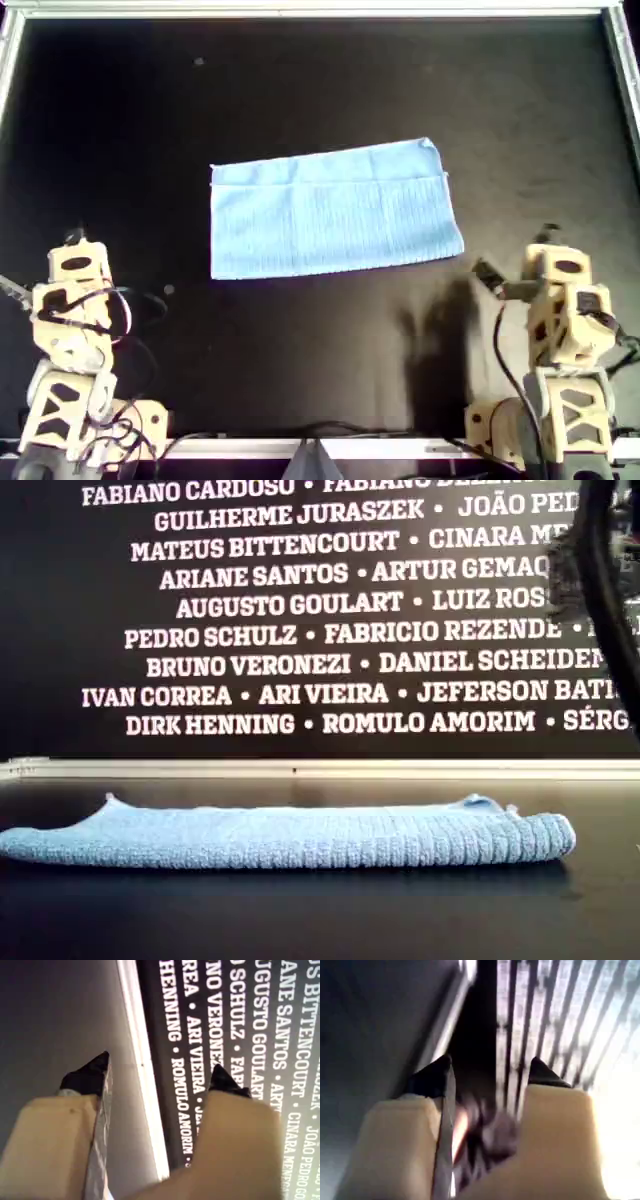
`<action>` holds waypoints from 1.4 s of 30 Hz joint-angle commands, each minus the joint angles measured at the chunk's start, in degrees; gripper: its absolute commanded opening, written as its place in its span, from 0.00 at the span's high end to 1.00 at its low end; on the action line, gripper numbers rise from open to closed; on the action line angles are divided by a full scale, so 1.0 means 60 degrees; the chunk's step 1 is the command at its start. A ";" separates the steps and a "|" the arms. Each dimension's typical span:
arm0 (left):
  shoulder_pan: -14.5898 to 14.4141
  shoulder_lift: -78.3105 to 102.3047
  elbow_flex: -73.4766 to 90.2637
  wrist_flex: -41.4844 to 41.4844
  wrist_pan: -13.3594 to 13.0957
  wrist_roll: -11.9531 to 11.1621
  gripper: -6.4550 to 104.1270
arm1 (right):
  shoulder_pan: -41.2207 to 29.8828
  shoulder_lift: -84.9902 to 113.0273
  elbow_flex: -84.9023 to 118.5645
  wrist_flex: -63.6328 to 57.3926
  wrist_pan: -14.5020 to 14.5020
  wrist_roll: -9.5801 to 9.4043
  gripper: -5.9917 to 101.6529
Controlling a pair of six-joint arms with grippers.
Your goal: Fold a cloth
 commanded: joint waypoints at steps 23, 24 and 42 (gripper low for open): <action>0.0132 0.0029 -0.0132 0.0000 0.0015 -0.0059 0.31 | 0.0117 -0.7954 -0.2930 -0.0381 -0.2798 -0.1011 0.28; 0.0132 0.0029 -0.0132 0.0000 0.0015 -0.0059 0.31 | 0.0103 -0.8247 -0.3164 -0.0381 -0.2900 -0.1011 0.28; 0.0132 0.0029 -0.0132 0.0000 0.0000 0.0044 0.31 | 0.0176 -1.0078 -0.5347 -0.0425 -0.2930 -0.1011 0.16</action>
